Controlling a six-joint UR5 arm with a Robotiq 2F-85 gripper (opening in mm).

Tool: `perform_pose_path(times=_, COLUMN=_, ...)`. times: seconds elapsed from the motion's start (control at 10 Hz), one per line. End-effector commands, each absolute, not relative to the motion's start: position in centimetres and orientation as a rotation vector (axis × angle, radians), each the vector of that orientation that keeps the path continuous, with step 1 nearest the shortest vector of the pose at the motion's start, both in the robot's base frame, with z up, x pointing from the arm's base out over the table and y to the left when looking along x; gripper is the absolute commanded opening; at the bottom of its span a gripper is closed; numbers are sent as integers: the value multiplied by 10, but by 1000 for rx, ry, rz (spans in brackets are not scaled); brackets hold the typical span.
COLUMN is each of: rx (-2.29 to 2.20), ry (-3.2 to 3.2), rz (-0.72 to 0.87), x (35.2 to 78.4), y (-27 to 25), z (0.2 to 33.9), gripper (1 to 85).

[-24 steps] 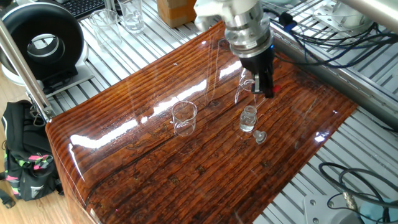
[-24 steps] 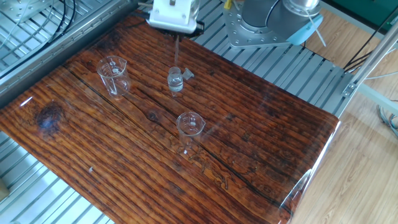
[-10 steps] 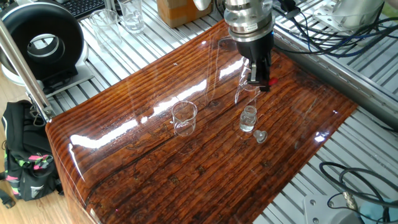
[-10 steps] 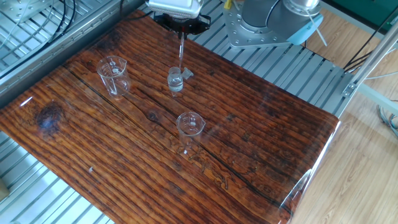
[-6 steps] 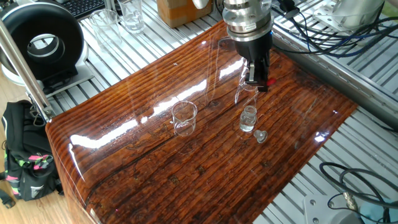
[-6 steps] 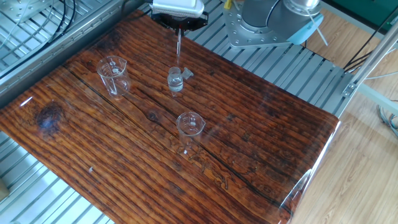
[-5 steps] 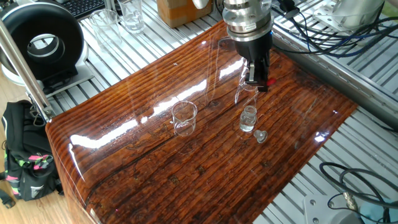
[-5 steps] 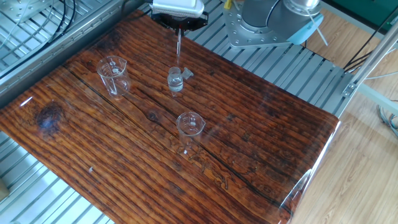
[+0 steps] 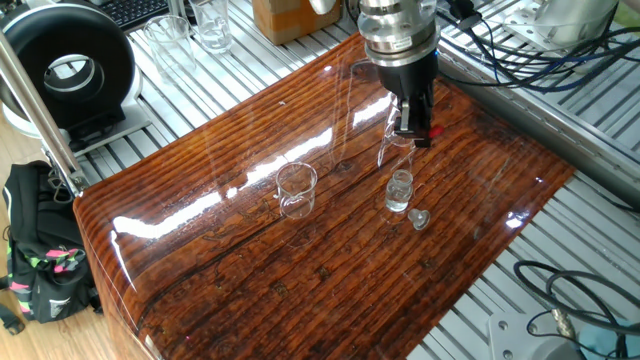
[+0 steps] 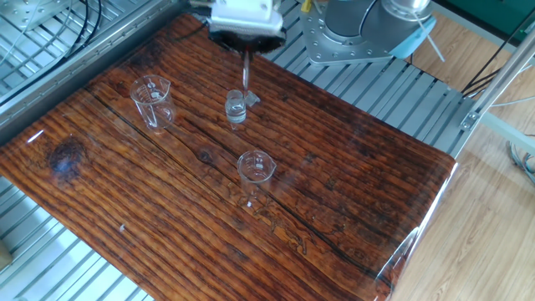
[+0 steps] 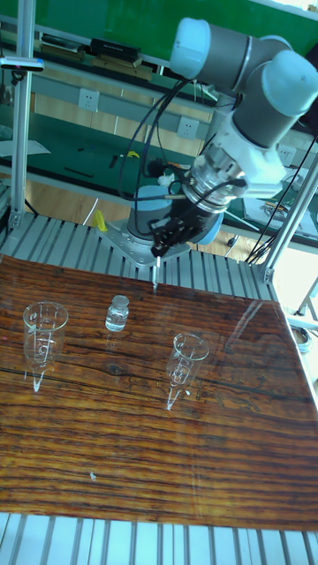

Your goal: Transfer liquid using a dropper

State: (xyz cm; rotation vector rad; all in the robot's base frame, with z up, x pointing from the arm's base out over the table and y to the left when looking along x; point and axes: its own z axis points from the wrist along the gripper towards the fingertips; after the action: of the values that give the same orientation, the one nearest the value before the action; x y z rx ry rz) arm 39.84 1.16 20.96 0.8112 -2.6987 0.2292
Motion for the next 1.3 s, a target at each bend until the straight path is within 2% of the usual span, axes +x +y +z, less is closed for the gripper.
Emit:
perform_pose_path(times=0.0, rx=749, ry=-2758, rz=165, x=416, y=63, z=210, gripper=103)
perform_pose_path(times=0.2, rx=750, ry=-2767, rz=147, x=422, y=75, z=203, gripper=113)
perform_pose_path(times=0.6, rx=895, ry=-2630, rz=338, x=415, y=32, z=216, gripper=100)
perform_pose_path(times=0.9, rx=1007, ry=-2592, rz=369, x=422, y=25, z=216, gripper=110)
perform_pose_path(times=1.2, rx=1030, ry=-2587, rz=372, x=437, y=46, z=230, gripper=107)
